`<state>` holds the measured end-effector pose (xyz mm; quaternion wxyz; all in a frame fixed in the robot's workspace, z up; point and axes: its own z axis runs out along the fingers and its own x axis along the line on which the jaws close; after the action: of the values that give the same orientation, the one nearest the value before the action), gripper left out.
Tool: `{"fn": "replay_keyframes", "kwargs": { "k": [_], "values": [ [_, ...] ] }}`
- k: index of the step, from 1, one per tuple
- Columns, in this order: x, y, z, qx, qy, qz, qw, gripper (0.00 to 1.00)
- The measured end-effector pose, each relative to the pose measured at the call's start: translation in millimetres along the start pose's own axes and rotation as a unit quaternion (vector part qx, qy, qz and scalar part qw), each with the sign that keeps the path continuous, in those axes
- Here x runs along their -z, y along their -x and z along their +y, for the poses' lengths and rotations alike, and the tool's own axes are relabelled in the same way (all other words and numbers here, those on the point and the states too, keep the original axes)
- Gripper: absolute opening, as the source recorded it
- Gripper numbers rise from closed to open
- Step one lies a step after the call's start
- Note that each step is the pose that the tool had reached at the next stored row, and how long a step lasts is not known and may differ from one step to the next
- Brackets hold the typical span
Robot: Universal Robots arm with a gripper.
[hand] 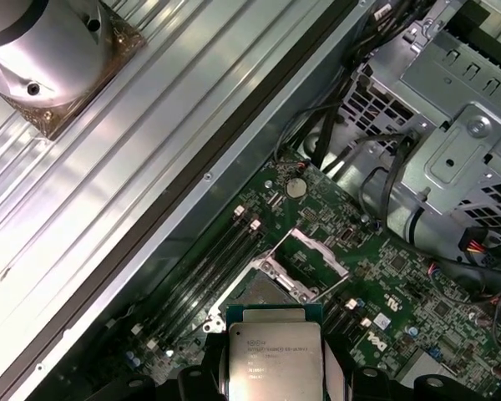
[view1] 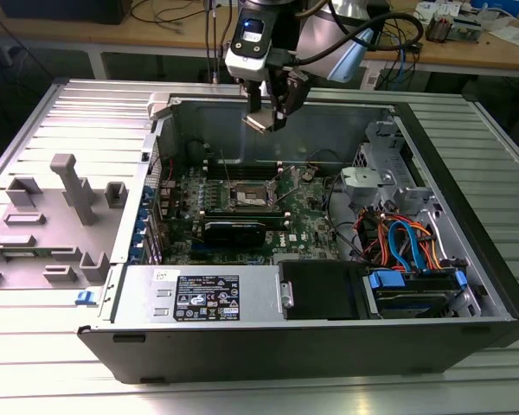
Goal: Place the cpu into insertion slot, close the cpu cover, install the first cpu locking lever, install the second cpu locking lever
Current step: 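Place the cpu into insertion slot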
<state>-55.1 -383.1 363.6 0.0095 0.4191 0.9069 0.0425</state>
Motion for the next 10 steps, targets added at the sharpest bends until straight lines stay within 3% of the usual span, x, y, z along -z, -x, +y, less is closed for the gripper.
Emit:
{"fn": "replay_keyframes", "kwargs": {
  "k": [8,10],
  "values": [
    [0.0,0.0,0.0,-0.014,0.0003,-0.0012,0.9999,0.55],
    [0.0,0.0,0.0,-0.038,0.0007,-0.0032,0.99928,0.55]
  ]
}}
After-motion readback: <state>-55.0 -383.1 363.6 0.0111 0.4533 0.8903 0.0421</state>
